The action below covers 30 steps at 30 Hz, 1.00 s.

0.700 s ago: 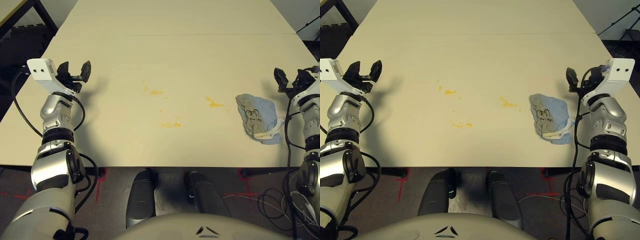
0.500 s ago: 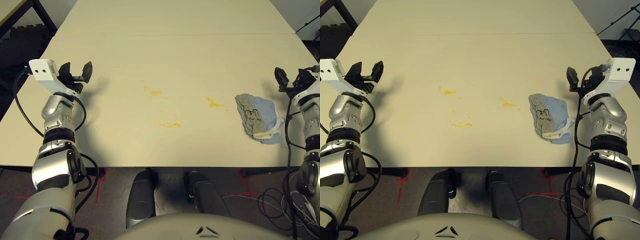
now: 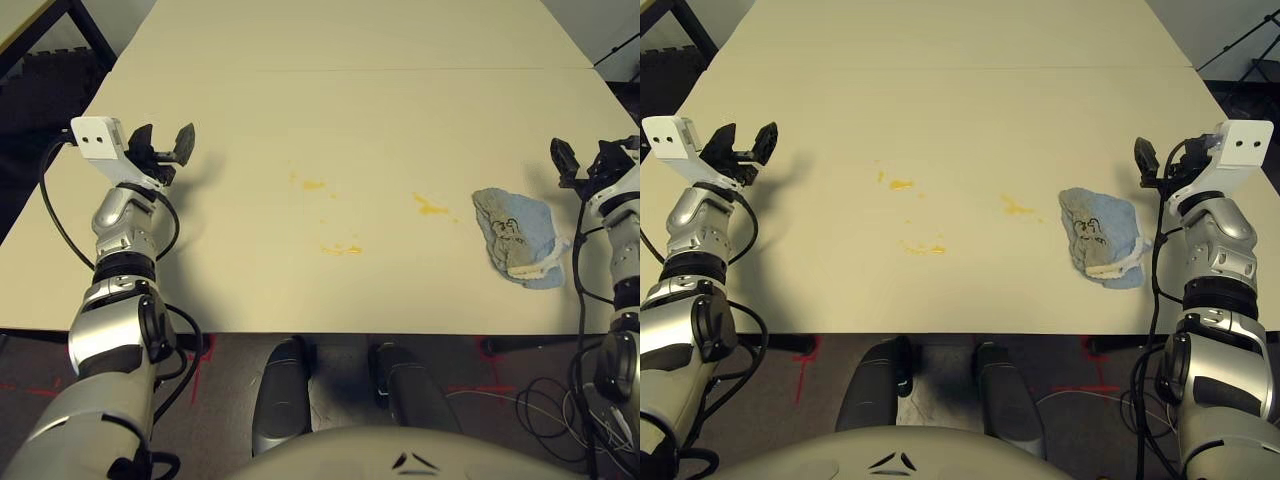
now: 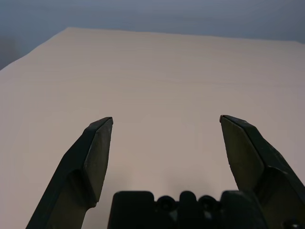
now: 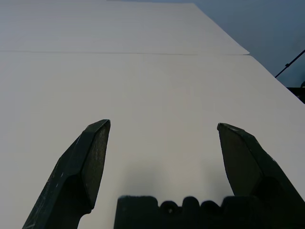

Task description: Wipe the water off the table with a rag.

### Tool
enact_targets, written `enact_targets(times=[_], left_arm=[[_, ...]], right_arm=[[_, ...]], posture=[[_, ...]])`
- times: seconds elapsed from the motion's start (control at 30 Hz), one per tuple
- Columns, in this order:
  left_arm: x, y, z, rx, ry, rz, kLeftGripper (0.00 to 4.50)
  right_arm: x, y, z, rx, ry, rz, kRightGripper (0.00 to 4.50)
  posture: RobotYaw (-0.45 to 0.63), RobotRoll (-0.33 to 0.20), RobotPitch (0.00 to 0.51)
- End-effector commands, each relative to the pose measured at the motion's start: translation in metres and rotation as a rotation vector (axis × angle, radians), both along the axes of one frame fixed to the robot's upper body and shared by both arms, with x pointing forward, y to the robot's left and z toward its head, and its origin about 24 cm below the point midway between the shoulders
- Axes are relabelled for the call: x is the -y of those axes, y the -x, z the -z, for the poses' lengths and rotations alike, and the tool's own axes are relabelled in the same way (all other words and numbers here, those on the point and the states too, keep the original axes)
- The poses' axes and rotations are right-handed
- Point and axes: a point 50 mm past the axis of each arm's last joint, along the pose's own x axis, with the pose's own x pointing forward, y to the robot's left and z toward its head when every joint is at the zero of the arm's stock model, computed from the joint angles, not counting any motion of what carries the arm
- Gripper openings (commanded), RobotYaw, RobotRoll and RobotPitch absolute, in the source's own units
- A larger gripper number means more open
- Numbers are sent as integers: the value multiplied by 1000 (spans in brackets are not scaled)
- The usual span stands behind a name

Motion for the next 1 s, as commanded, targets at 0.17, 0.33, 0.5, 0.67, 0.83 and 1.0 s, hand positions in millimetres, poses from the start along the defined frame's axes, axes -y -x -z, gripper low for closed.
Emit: enact_targets(times=[0.17,0.33,0.5,0.67,0.83,1.0], left_arm=[[7,2,0,-10,11,145,4500],[11,7,-1,-18,10,304,4500],[20,22,-3,-39,-44,530,4500],[30,45,5,-122,-186,737,4500],[37,63,15,-163,-309,855,4500],[41,72,19,-154,-343,912,4500]], right_arm=[[1,4,4,-2,-21,10,4478],[5,6,4,-5,-22,16,4478],[8,5,0,-11,-19,16,4478],[9,0,-5,-25,-6,-2,4478],[8,-5,-11,-42,5,-57,4478],[7,-3,-16,-112,-4,-197,4478]], posture=[[16,0,175],[20,0,174],[52,0,168],[80,0,170],[96,0,176],[99,0,182]])
